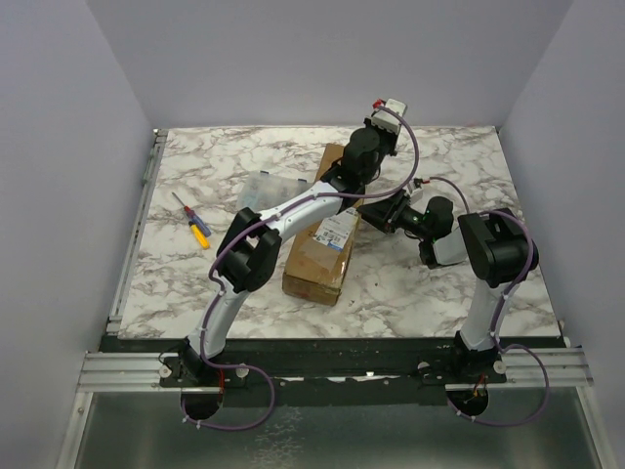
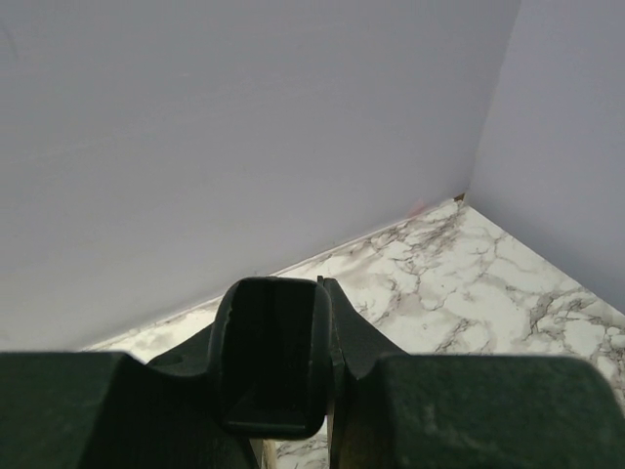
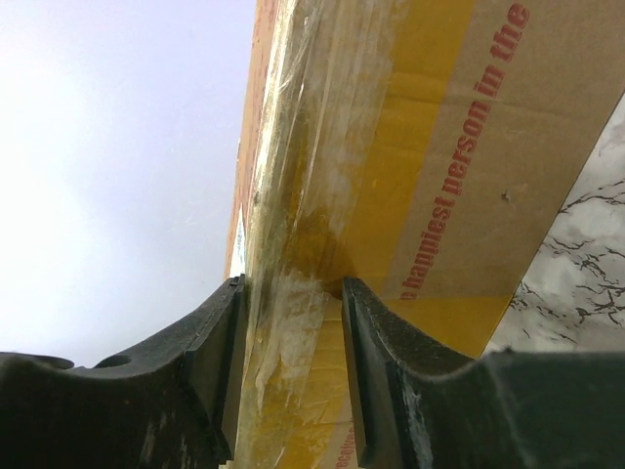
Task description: Unpack the express box
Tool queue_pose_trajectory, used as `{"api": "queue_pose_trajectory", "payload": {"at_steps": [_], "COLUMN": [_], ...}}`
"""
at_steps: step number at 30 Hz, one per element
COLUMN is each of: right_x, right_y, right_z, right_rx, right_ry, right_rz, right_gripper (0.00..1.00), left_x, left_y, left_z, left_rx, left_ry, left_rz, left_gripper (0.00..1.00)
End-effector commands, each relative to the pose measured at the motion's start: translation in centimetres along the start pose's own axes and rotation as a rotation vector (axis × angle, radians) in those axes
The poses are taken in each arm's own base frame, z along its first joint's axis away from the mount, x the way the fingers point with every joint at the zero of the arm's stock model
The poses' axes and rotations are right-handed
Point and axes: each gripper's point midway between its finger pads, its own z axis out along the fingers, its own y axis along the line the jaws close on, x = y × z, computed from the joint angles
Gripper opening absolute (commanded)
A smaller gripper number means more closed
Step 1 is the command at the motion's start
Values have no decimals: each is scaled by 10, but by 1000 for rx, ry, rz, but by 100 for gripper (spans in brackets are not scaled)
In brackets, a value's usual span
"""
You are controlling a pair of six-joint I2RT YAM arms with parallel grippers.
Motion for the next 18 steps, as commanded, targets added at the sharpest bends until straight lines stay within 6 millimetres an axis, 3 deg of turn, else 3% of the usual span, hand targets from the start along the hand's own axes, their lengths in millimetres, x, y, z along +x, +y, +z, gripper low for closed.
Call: {"api": "queue_pose_trajectory", "payload": {"at_steps": [1,18], "right_x": [18,19], "right_y": [-35,-38], "right_z": [-4,-4], "right_rx": [109,115], "right_ry": [34,36], "right_rz": [56,60], "right_gripper": [44,43], "left_x": [-4,21], "left_y": [12,30], "left_z": [8,14], "left_rx": [-58,-117], "left_ry": [-29,28], "left_rz": [7,50], "left_gripper": [0,0]}}
